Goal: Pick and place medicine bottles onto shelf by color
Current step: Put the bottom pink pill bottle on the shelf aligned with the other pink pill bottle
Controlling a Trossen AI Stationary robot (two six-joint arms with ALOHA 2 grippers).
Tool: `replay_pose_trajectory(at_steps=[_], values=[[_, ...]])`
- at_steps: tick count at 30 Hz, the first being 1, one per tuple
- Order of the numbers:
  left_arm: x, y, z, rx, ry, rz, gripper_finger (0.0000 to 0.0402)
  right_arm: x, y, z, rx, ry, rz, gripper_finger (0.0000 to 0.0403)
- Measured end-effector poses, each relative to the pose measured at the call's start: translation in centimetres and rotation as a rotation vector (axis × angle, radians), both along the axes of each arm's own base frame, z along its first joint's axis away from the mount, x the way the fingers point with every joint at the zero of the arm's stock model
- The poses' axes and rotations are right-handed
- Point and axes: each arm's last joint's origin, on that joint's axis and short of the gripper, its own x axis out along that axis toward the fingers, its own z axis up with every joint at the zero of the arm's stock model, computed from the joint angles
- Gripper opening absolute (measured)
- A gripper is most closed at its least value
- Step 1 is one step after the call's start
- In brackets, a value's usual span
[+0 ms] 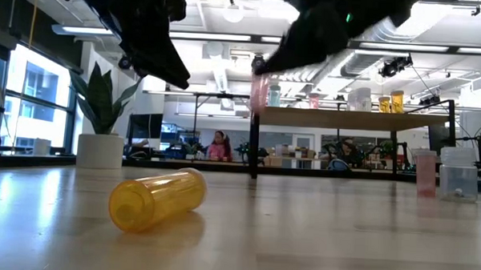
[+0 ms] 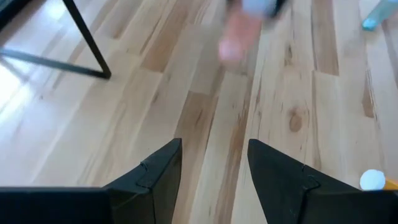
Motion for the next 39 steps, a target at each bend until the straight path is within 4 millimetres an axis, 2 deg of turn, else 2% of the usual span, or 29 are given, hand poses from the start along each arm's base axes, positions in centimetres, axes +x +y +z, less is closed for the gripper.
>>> replay_pose_trajectory(at_steps=[6, 9, 13, 16, 21, 26, 32, 39], values=[[0.0, 0.0, -0.1, -0.007, 0.002, 0.007, 0.0172, -3.8, -0.8, 6.1, -0.101, -0.167, -0.115, 0.0102], [0.1, 0.0, -0.1, -0.007, 0.001, 0.007, 0.0172, -5.8, -1.4, 8.5, -0.132, -0.242, -0.194, 0.0102], [0.1, 0.0, -0.1, -0.007, 0.001, 0.007, 0.0172, -7.9, -2.6, 10.6, -0.145, -0.326, -0.294, 0.0102], [0.1, 0.0, -0.1, -0.007, 0.001, 0.007, 0.0172, -8.9, -3.8, 11.4, -0.161, -0.360, -0.426, 0.0102], [0.1, 0.0, -0.1, -0.007, 0.001, 0.007, 0.0172, -9.5, -6.6, 11.3, -0.112, -0.371, -0.636, 0.0102], [0.1, 0.0, -0.1, -0.007, 0.001, 0.007, 0.0172, -9.9, -9.5, 10.0, -0.019, -0.313, -0.802, 0.0102], [0.1, 0.0, -0.1, -0.002, -0.001, 0.002, 0.0172, -9.8, -11.8, 7.8, 0.023, -0.172, -0.896, 0.0102], [0.1, 0.0, -0.1, -0.002, -0.002, 0.002, 0.0172, -8.5, -13.3, 5.5, 0.050, -0.070, -0.901, 0.0102]])
